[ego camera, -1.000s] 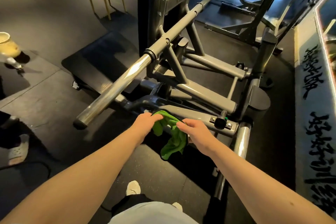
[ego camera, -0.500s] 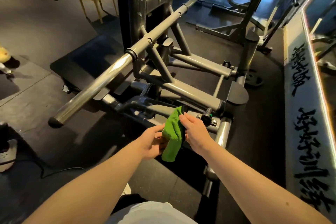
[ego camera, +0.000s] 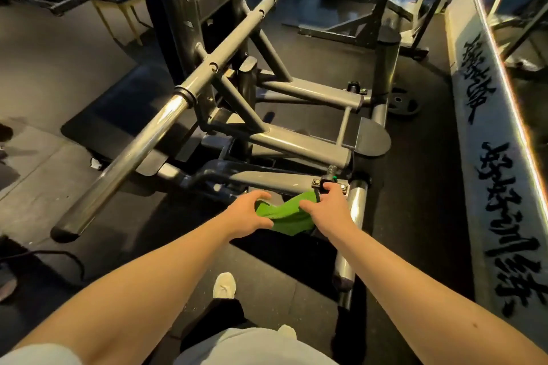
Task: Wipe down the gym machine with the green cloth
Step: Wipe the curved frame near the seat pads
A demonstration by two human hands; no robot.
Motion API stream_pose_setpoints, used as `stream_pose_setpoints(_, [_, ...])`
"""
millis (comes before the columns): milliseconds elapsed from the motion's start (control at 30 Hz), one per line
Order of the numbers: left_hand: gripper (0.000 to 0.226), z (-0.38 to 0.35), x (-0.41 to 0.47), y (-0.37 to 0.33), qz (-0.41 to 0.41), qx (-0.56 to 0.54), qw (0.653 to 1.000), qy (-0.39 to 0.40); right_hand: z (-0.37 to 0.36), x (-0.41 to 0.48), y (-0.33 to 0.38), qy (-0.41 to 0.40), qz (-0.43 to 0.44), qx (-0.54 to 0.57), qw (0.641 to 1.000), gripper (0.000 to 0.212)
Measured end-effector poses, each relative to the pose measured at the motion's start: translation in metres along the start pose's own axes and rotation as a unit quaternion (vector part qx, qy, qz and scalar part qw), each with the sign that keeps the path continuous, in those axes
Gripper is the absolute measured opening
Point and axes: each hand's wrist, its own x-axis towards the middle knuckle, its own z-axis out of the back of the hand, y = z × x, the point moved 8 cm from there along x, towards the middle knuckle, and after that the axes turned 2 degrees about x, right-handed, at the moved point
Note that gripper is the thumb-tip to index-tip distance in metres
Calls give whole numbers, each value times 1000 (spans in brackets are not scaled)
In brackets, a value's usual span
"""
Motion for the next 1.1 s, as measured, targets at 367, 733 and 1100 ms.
stream_pose_setpoints(367, [22,7,98,-28,-84,83,993,-12,-18,50,-12,19,-10,-154,988,25])
stream_pose_setpoints(733, [15,-45,199,-76,-89,-51,971,216,-29,98,-63,-131,-159,352,913,15])
stream_pose_setpoints(1100, [11,-67,230,-45,-124,-9,973,193,-41,122,-120,-253,-155,259,919,31])
